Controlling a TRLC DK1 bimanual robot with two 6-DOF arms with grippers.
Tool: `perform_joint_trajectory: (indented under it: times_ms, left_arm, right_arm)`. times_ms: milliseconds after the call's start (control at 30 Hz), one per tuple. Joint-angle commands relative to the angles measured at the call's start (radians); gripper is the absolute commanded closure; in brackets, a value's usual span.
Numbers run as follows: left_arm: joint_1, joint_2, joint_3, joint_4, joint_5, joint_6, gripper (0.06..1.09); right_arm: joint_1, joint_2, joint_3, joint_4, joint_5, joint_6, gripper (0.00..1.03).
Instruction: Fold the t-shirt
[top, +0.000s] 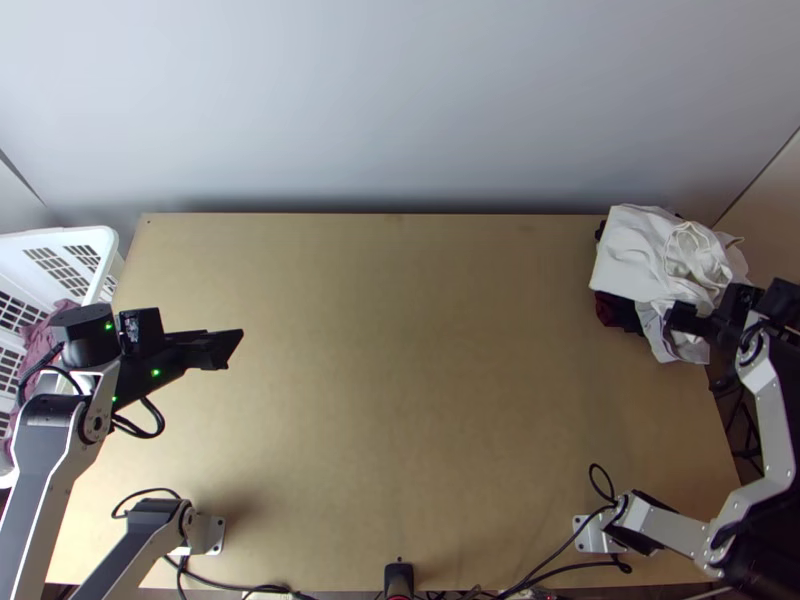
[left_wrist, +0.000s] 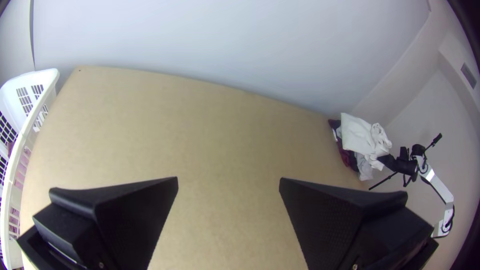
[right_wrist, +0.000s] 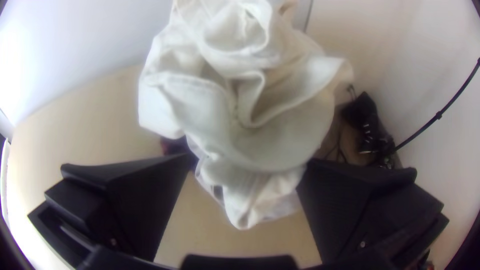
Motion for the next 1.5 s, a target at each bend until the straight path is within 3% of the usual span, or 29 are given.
perform_joint_trajectory:
  times_ms: [0, 367, 467, 600, 933, 1067, 1267, 1467]
  left_arm:
    - [0.001, -0.017, -0.004, -0.003, 0.002, 0.001, 0.1]
    - [0.006, -0.022, -0.039, 0.002, -0.001, 0.015, 0.1]
    - [0.03, -0.038, -0.076, 0.023, -0.003, 0.038, 0.1]
    - [0.072, -0.045, -0.123, 0.048, -0.003, 0.061, 0.1]
    - [0.13, -0.14, -0.24, 0.12, -0.003, 0.058, 0.1]
    - [0.128, -0.198, -0.294, 0.156, -0.004, 0.051, 0.1]
    - [0.133, -0.334, -0.42, 0.276, -0.01, 0.057, 0.1]
    - [0.139, -0.344, -0.539, 0.453, -0.095, 0.031, 0.11]
  right_arm:
    - [-0.009, -0.168, -0.087, -0.123, -0.002, -0.093, 0.12]
    - [0.022, -0.441, -0.185, -0.293, -0.034, -0.136, 0.04]
    - [0.094, -0.574, -0.244, -0.311, -0.036, -0.128, 0.04]
    - [0.261, -0.7, -0.288, -0.346, -0.034, -0.024, 0.04]
    - [0.483, -0.739, -0.345, -0.182, -0.033, 0.257, 0.04]
    - [0.525, -0.838, -0.419, 0.012, -0.033, 0.284, 0.04]
    - [0.545, -0.936, -0.552, 0.17, -0.031, 0.284, 0.04]
    - [0.545, -1.061, -0.675, 0.227, -0.031, 0.312, 0.04]
